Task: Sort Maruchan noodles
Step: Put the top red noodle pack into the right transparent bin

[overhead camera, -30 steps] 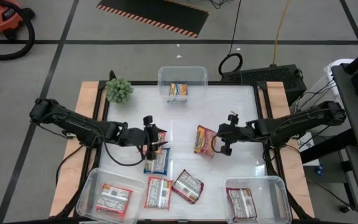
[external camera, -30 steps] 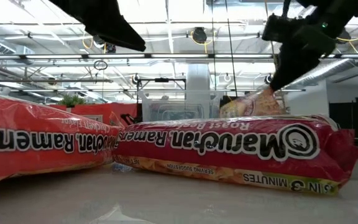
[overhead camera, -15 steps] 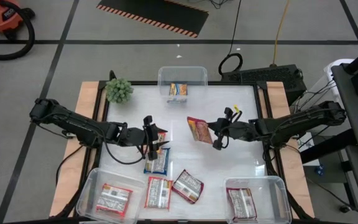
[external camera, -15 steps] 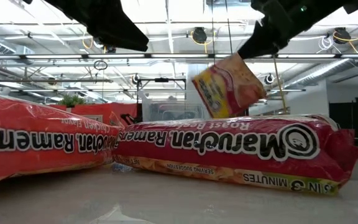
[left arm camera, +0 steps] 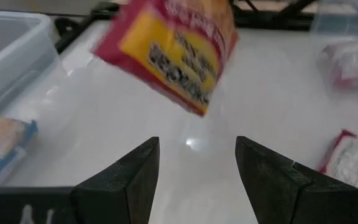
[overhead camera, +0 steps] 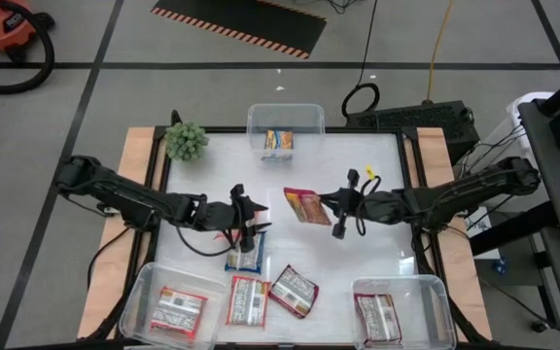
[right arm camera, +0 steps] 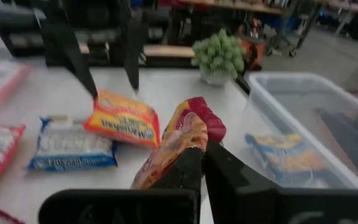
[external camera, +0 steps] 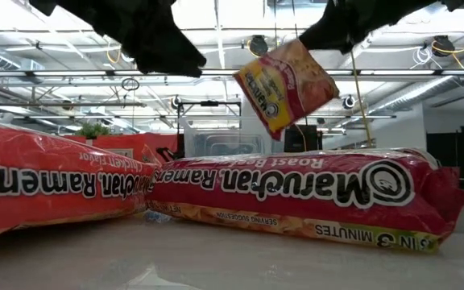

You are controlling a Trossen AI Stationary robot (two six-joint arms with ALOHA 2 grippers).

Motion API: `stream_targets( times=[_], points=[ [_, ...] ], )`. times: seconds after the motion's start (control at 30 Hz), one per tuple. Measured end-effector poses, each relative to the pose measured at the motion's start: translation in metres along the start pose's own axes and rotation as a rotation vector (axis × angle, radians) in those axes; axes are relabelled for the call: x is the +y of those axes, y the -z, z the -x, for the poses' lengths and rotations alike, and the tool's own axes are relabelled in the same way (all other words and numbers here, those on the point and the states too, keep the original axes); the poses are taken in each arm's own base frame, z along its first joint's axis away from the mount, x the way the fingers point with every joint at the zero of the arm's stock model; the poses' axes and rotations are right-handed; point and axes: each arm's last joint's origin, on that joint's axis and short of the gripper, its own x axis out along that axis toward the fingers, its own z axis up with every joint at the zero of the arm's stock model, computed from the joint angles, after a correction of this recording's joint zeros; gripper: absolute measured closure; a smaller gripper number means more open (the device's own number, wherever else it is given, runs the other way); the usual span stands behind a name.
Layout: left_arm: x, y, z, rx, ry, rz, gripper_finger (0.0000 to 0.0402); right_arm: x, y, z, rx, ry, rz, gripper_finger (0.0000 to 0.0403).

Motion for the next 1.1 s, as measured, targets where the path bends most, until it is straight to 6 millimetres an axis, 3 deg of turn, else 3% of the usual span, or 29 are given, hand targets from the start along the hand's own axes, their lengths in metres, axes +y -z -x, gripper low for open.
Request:
stream_targets(
  times=[0.33, 0.63, 0.9, 1.1],
  points=[
    [-0.003, -0.003, -0.014, -0.070, 0.070, 0.040, 0.0181, 0.008, -0.013, 0.007, -0.129, -0.037, 0.020, 0.0403],
    [-0.005, -0.003, -0.025, -0.124, 0.084, 0.068, 0.0130, 0.010, -0.034, 0.028, -0.304, -0.075, 0.012, 0.0403],
    [-0.016, -0.016, -0.037, -0.363, 0.217, 0.094, 0.0126, 0.014, -0.045, 0.041, -0.407, -0.104, 0.014, 0.0403],
    [-0.025, -0.008, -0.050, -0.437, 0.254, 0.088, 0.0126, 0.015, -0.048, 0.043, -0.446, -0.100, 0.039, 0.0403]
  ],
)
